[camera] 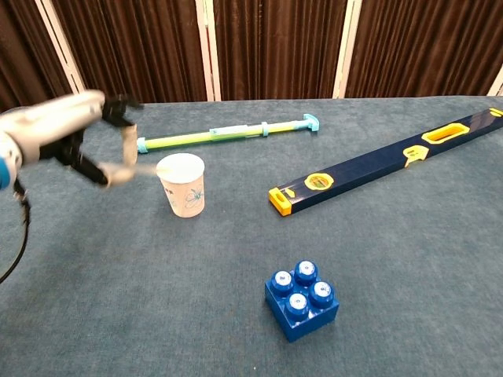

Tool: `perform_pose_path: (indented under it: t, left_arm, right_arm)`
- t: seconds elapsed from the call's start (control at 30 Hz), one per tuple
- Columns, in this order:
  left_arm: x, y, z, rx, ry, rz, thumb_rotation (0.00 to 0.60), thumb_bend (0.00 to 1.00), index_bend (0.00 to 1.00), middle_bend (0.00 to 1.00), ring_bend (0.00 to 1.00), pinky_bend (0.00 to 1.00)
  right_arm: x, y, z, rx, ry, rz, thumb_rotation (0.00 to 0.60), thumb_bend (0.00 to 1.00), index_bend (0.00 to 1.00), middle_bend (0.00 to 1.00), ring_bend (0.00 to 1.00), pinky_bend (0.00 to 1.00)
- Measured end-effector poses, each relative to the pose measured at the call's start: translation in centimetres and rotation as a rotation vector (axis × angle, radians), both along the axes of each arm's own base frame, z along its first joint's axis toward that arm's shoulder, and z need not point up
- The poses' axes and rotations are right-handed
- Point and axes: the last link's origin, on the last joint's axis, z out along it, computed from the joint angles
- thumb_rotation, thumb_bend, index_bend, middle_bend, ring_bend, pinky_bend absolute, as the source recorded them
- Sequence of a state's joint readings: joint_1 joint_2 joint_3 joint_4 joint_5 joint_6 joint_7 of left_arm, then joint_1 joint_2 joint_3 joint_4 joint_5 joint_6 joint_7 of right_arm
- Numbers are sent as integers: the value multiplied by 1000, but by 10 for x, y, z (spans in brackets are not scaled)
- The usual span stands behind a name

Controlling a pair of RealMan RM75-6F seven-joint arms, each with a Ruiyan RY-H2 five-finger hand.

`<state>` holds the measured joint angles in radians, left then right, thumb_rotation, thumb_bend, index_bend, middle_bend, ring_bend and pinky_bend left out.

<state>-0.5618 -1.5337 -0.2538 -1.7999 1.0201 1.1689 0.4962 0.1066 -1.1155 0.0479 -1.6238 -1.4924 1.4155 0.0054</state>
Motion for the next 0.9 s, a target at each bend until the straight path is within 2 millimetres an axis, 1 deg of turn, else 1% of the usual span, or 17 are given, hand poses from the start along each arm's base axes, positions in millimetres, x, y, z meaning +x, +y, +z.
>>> perform_pose_path:
  t: [0.13, 0.23, 0.37, 0.47, 0.57, 0.77, 0.9]
  left_arm:
    - [15, 9, 3, -10, -110, 38, 600, 429, 606, 0, 0, 0]
    - [31, 17, 2, -26, -234, 80, 600, 429, 605, 0, 0, 0]
    - [52, 25, -5, -74, -422, 137, 600, 430, 596, 0, 0, 0]
    - [65, 31, -11, -117, -565, 193, 600, 430, 595, 0, 0, 0]
    - [76, 38, -18, -149, -668, 234, 600, 430, 595, 0, 0, 0]
    - [80, 43, -28, -185, -763, 273, 600, 430, 595, 0, 0, 0]
    - [75, 48, -32, -196, -803, 295, 600, 431, 595, 0, 0, 0]
  right_arm:
    - [0, 0, 0, 4, -2, -2, 600, 153, 2, 0, 0, 0]
    - [0, 0, 0, 5, -7, -4, 600, 153, 3, 0, 0, 0]
    - [-1, 0, 1, 11, -15, -9, 600, 153, 2, 0, 0, 0]
    - [-1, 0, 1, 14, -19, -9, 600, 153, 2, 0, 0, 0]
    - [-1, 0, 1, 17, -23, -9, 600, 152, 2, 0, 0, 0]
    - [-1, 1, 2, 20, -29, -8, 600, 153, 2, 0, 0, 0]
    - [-1, 1, 2, 20, -27, -7, 600, 152, 2, 0, 0, 0]
